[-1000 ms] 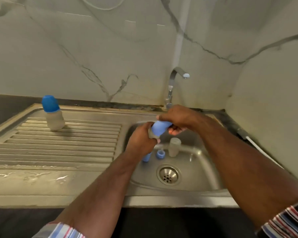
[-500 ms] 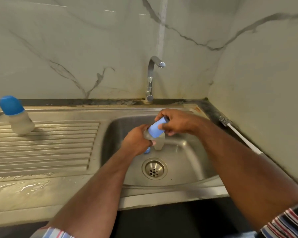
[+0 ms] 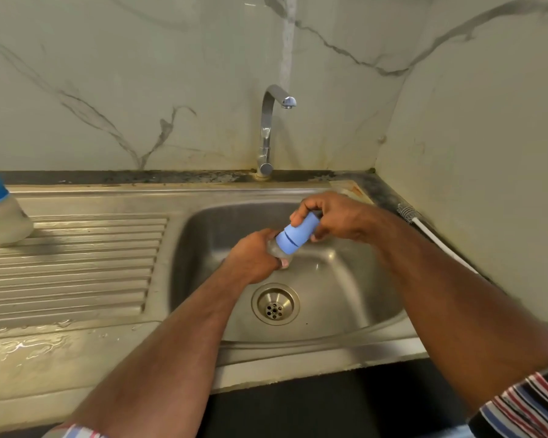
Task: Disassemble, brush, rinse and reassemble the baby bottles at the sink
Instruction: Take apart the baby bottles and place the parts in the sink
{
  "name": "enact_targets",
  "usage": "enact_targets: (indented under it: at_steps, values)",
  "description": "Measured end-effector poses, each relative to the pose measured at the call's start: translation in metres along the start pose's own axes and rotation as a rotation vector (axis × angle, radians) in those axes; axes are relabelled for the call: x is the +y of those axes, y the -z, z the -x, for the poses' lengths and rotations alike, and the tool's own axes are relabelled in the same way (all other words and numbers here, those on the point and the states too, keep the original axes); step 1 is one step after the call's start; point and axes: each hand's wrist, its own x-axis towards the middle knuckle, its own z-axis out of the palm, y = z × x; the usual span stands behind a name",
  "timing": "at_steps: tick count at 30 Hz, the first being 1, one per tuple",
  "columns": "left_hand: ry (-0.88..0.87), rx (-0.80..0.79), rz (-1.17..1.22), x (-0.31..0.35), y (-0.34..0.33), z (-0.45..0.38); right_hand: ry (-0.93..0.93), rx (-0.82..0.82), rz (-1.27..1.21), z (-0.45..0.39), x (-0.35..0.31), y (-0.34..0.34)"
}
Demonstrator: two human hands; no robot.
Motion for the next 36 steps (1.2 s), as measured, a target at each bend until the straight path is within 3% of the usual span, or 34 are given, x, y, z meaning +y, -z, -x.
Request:
enact_targets:
  at_steps: [3, 6, 11, 23, 29, 36]
  values:
    - [0.033, -0.002, 0.014, -0.005, 0.0, 0.0, 0.0, 0.095, -0.021, -0.002, 0.008, 0.009]
    - [0.054, 0.02, 0.031, -0.006, 0.0, 0.0, -0.151, 0.137, 0.032, -0.008, 0.03, 0.007]
    - [0.049, 0.011, 0.034, -0.007, -0.004, 0.0, -0.351, -0.089, 0.44, -0.016, 0.071, -0.019]
    - [0.032, -0.004, 0.047, -0.011, -0.006, -0.003, -0.507, -0.268, 0.72, -0.039, 0.093, -0.046]
    - [0.014, -0.004, 0.047, -0.011, -0.006, -0.004, -0.542, -0.482, 0.939, -0.073, 0.139, -0.058]
    - [0.013, -0.007, 0.033, -0.012, -0.007, -0.004, -0.614, -0.337, 0.805, -0.051, 0.108, -0.053]
